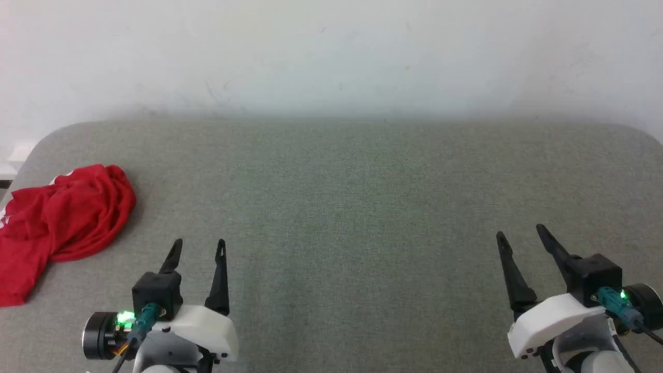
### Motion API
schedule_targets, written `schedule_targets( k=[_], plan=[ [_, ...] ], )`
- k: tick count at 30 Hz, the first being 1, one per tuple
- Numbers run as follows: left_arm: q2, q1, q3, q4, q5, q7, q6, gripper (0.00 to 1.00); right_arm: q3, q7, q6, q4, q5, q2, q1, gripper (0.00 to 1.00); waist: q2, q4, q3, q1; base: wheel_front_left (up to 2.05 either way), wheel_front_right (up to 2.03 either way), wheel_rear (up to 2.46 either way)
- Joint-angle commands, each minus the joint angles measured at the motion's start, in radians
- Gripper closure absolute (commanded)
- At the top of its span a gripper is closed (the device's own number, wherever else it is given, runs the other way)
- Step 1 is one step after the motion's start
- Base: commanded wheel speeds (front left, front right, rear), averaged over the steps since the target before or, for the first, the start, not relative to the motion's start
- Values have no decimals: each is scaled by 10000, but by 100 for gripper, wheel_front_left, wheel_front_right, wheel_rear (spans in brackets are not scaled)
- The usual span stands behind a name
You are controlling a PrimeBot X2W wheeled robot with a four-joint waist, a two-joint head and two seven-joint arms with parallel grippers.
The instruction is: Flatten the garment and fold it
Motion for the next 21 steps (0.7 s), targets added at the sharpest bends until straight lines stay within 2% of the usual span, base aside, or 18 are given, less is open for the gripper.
schedule_targets(
  k=[1, 21],
  plan=[
    [-5, 36, -1, 39, -67, -127, -35, 0, -112, -127, -1, 31, 94, 5, 30, 0, 0, 3, 1, 0, 0, 0, 0],
    [-14, 134, 0, 69, -319, -545, -42, 0, -552, -544, -5, 87, 306, 12, 49, 0, 0, 279, 55, 0, 0, 0, 0]
  ],
)
